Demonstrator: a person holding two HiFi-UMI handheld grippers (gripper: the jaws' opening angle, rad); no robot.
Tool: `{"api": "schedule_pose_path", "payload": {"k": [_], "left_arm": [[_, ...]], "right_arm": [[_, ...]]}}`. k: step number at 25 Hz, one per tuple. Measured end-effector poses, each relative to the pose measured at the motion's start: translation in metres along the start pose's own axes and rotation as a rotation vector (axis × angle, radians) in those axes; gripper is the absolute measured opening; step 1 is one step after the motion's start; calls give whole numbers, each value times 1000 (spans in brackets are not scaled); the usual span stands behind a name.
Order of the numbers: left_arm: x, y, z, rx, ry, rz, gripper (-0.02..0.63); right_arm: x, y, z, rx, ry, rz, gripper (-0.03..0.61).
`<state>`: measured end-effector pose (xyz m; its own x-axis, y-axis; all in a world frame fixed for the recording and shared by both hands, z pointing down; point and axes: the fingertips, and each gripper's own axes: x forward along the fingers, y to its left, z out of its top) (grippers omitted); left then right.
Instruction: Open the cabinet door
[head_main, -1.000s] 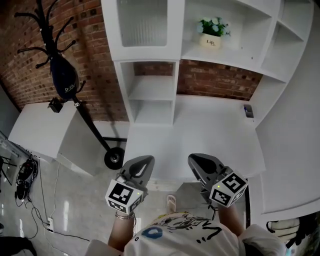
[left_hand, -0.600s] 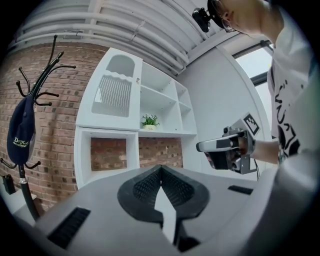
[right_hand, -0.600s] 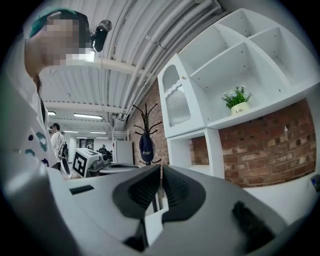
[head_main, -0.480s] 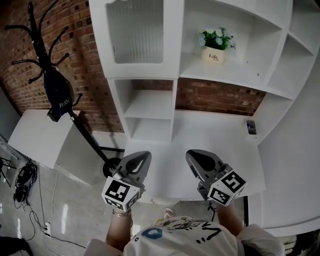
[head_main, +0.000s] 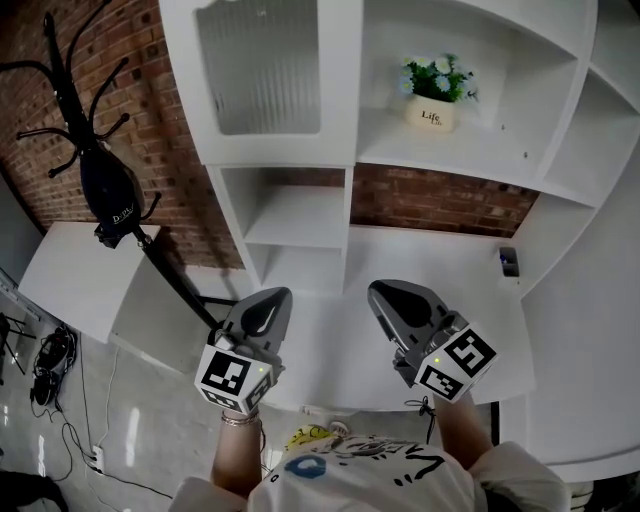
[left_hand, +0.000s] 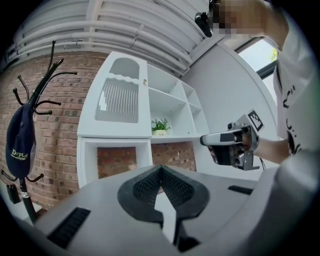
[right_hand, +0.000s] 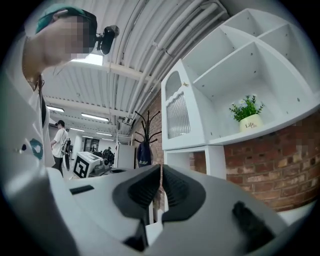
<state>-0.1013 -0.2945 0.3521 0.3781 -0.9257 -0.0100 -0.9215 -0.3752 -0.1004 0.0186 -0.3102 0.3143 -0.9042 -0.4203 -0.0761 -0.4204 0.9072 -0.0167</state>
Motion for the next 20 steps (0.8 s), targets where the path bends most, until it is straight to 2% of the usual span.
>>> {"api": "schedule_pose_path", "payload": {"k": [4, 9, 14, 20], "left_arm": [[6, 15, 11, 6, -15, 12, 14], [18, 39, 32, 18, -58, -16, 14], [32, 60, 36, 24, -58, -55, 14], [49, 89, 44, 52, -66, -55, 14]], "right_arm": [[13, -4, 11, -14, -19, -7, 29], [39, -8, 25, -26, -53, -33, 29], [66, -10, 27, -39, -50, -28, 29], [92, -28, 31, -56, -47, -62, 29]]}}
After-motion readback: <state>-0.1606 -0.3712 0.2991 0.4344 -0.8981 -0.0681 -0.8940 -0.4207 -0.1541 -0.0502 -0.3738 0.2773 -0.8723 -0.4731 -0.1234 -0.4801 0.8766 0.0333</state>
